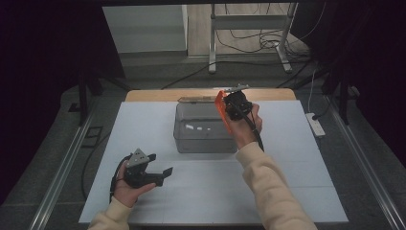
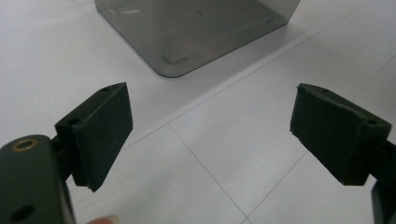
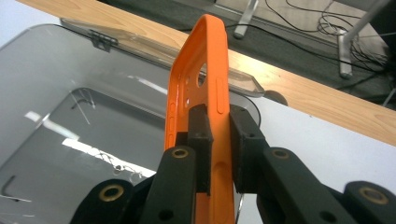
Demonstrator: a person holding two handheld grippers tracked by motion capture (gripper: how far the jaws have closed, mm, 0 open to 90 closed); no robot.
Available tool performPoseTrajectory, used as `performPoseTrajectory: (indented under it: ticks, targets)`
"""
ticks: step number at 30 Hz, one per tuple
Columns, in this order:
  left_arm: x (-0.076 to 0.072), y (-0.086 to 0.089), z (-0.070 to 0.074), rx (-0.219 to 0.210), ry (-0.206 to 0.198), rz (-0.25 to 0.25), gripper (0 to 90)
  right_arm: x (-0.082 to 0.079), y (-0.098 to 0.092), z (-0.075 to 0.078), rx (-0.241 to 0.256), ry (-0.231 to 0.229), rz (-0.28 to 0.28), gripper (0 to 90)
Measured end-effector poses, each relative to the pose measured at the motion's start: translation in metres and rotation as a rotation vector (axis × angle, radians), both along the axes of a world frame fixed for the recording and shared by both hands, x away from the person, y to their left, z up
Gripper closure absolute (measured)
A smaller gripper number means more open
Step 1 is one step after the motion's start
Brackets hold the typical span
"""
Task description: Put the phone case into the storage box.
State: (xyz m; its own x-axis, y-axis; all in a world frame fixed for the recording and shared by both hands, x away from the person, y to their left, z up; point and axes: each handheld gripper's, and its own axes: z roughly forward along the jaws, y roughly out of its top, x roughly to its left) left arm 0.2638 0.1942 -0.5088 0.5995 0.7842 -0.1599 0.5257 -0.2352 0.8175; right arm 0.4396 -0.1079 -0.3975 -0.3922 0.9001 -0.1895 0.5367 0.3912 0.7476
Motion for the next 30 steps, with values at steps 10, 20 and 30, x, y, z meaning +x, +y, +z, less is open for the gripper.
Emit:
performPoseTrajectory:
  ticks: [10, 20, 30]
  targets:
    - [0.002, -0.002, -0.001, 0.005, 0.002, -0.01, 13.4, 0.003, 0.001, -0.005, -0.011, 0.013, -0.018, 79.9]
    - [0.002, -0.001, 0.0, 0.009, 0.003, -0.002, 13.4, 0.006, 0.002, -0.013, -0.032, 0.02, -0.027, 79.9]
    - [0.002, -0.001, -0.001, 0.01, 0.002, -0.003, 13.4, 0.006, 0.007, -0.019, -0.07, 0.026, -0.036, 79.9]
